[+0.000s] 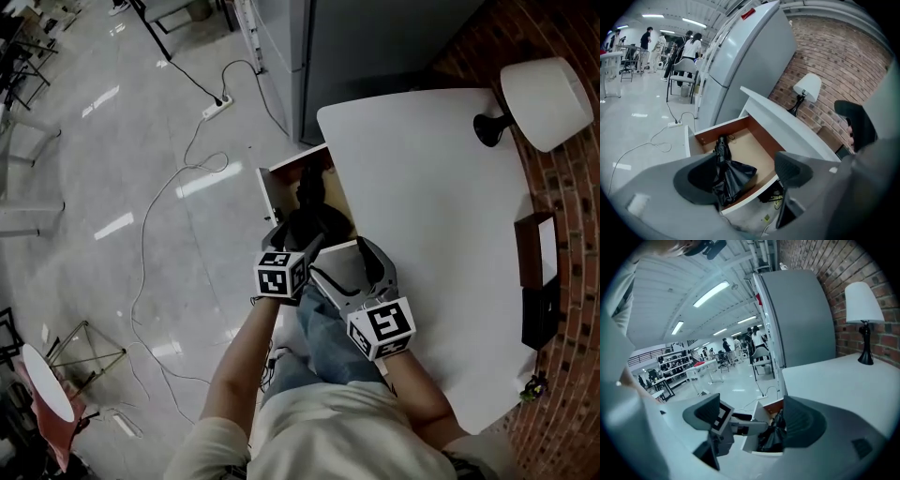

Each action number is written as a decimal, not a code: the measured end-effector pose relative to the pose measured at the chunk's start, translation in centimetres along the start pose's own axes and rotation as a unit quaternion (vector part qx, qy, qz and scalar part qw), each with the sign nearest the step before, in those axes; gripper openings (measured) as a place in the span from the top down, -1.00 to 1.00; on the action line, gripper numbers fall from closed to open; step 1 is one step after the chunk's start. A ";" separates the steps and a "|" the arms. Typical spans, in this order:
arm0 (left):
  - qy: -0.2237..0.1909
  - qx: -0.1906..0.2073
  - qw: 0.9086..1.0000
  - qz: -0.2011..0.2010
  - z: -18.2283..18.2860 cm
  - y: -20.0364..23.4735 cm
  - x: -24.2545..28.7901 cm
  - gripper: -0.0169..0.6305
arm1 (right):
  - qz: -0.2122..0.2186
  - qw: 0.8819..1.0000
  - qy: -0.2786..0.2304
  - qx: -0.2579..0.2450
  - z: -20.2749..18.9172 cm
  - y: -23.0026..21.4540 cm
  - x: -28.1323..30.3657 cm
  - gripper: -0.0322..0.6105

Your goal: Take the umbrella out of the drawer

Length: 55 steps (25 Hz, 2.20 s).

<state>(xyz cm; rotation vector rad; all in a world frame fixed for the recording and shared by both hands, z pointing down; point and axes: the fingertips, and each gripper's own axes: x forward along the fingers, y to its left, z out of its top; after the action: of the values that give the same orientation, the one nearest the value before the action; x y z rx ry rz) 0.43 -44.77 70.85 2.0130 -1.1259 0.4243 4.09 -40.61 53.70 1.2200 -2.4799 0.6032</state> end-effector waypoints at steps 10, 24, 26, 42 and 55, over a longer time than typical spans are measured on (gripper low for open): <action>0.077 -0.032 0.995 0.046 -3.4 4.2 10.2 -0.43 | -0.042 0.999 -0.004 0.011 -0.2 -7.5 4.6 -0.37; 0.175 -0.058 0.977 0.111 -8.1 8.4 19.0 -0.54 | -0.065 0.997 -0.020 0.027 0.9 -9.9 5.5 -0.35; 0.173 -0.055 0.975 0.127 -7.7 9.0 19.7 -0.53 | -0.061 0.998 -0.023 0.027 1.0 -9.9 5.5 -0.35; 0.164 -0.107 0.972 0.127 -4.8 8.7 14.3 0.23 | -0.085 0.995 -0.037 0.025 0.9 -11.5 4.6 -0.35; 0.025 -0.195 0.978 0.074 0.0 4.8 1.5 0.23 | -0.088 0.995 -0.050 -0.018 2.0 -4.3 -1.1 0.20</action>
<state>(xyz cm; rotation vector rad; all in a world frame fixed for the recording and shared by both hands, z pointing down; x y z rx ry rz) -2.71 -47.12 73.98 1.5769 -1.2262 0.2983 8.03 -43.22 52.43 1.4690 -2.4152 0.4596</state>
